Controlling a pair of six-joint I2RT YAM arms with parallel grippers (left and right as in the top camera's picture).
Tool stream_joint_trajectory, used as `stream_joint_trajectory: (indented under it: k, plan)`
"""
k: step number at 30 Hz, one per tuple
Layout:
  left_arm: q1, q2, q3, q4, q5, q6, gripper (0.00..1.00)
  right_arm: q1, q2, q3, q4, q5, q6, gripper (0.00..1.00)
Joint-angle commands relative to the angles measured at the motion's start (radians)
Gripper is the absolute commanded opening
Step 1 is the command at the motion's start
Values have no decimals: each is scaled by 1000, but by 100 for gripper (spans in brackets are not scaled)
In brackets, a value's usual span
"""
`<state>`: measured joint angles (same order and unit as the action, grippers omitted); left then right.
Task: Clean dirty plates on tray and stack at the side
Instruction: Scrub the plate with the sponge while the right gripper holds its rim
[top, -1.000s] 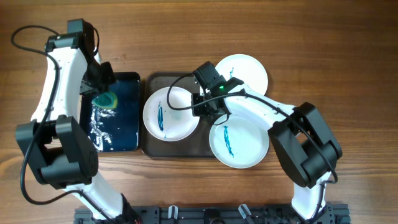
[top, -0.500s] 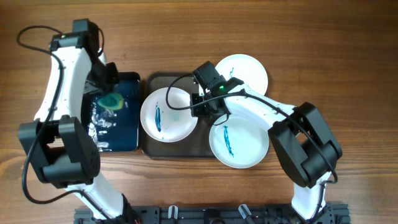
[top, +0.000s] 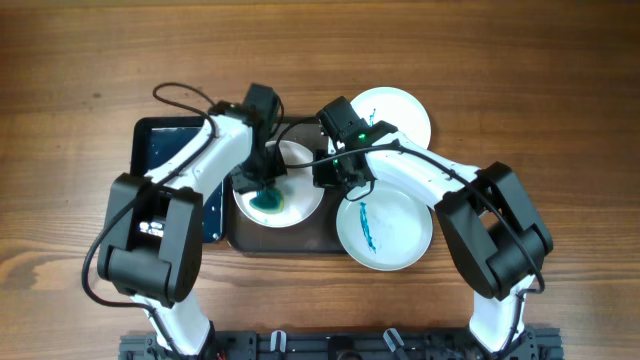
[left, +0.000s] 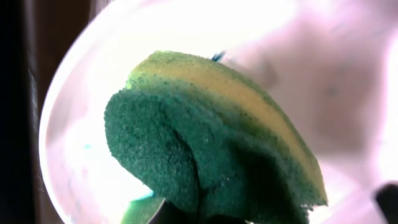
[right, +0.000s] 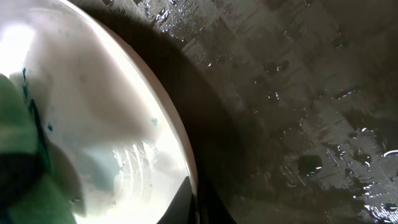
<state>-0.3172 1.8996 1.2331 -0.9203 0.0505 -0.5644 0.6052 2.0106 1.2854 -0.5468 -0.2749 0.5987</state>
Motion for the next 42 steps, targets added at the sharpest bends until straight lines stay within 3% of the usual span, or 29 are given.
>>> stream_joint_trajectory:
  k: [1, 7, 11, 13, 15, 23, 26, 30, 35, 40, 42]
  plan:
    - [-3, -9, -77, 71, -63, -81, 4, -3, 17, 17, -15, 14, 17, 4]
    - [-1, -5, -105, 101, -158, -48, 4, -38, 17, 1, -34, -19, 32, 4]
    - [-21, -5, -105, 197, 193, 232, 4, -36, 17, -3, -32, -21, 30, 4]
    - [-38, -5, -104, 238, 334, 296, 4, -36, 17, -3, -32, -23, 31, 4]
    - [-48, -5, -98, 253, 332, 294, 4, -36, 17, -3, -32, -23, 30, 4]
    - [-47, -5, -6, 94, -270, -17, 4, -36, 17, -3, -31, -21, 33, 4]
    - [-47, -5, -9, 41, -368, -81, 4, -36, 30, -3, -60, -5, 68, 4]
    - [-47, -5, -19, 52, -368, -83, 4, -36, 47, -3, -51, -40, 61, 4]
    - [-47, 8, -24, 87, -228, -69, 4, -36, 47, -3, -58, -123, 10, 4]
    - [-36, 24, -24, 152, 53, -60, 4, -36, 47, -5, -65, -156, -24, 4]
    - [-36, 31, -24, 206, 183, 42, 4, -36, 47, -5, -64, -156, -25, 4]
